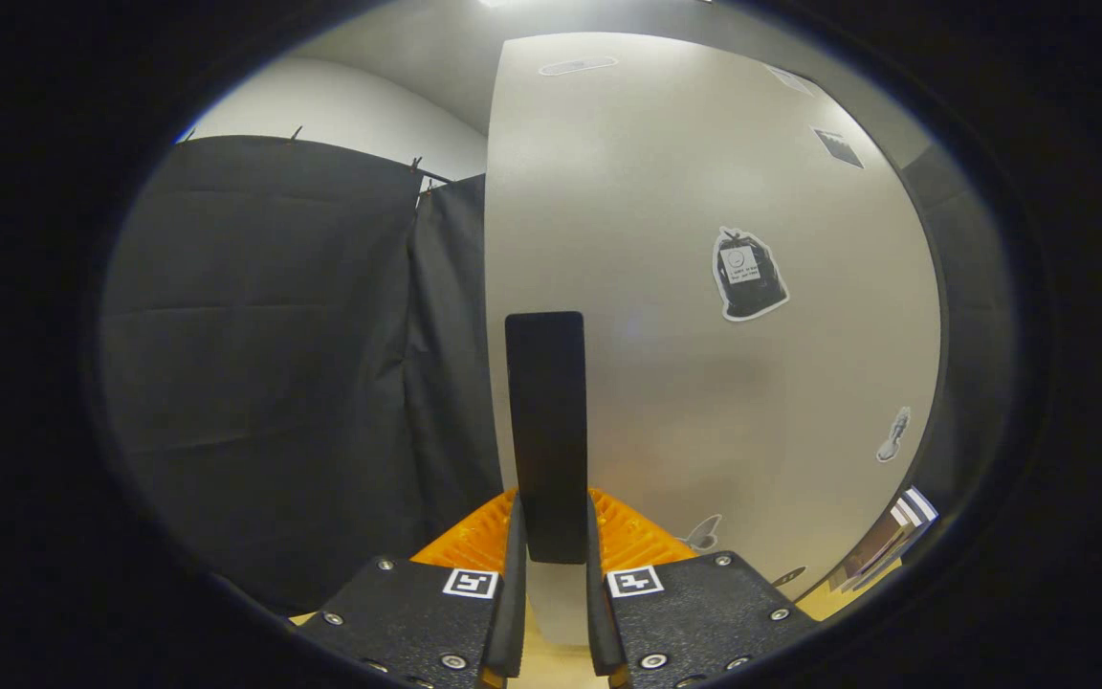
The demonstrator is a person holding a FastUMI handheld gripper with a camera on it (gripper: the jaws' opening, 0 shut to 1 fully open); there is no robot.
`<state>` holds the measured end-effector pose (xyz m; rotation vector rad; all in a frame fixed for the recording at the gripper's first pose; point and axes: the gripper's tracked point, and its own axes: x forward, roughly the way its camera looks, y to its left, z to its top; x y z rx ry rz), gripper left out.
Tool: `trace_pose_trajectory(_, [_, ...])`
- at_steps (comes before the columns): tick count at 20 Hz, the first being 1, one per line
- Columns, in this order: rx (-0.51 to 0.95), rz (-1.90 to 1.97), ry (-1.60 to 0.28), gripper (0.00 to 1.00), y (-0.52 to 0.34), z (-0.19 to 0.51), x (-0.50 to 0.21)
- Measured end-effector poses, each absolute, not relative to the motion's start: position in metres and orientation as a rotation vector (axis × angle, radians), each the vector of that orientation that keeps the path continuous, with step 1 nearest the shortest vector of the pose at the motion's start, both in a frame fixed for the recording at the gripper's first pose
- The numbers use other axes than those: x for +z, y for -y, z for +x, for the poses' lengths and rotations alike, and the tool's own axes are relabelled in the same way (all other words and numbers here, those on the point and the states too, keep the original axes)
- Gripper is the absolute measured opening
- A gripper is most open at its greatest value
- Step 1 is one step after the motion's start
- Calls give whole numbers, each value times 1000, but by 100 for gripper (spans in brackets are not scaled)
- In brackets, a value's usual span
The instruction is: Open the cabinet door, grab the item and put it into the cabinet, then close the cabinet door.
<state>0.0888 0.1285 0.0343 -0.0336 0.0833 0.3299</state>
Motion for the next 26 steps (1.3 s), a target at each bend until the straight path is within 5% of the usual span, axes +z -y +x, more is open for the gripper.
trace_pose_trajectory(26, [770, -52, -95, 27, -61, 3, 41])
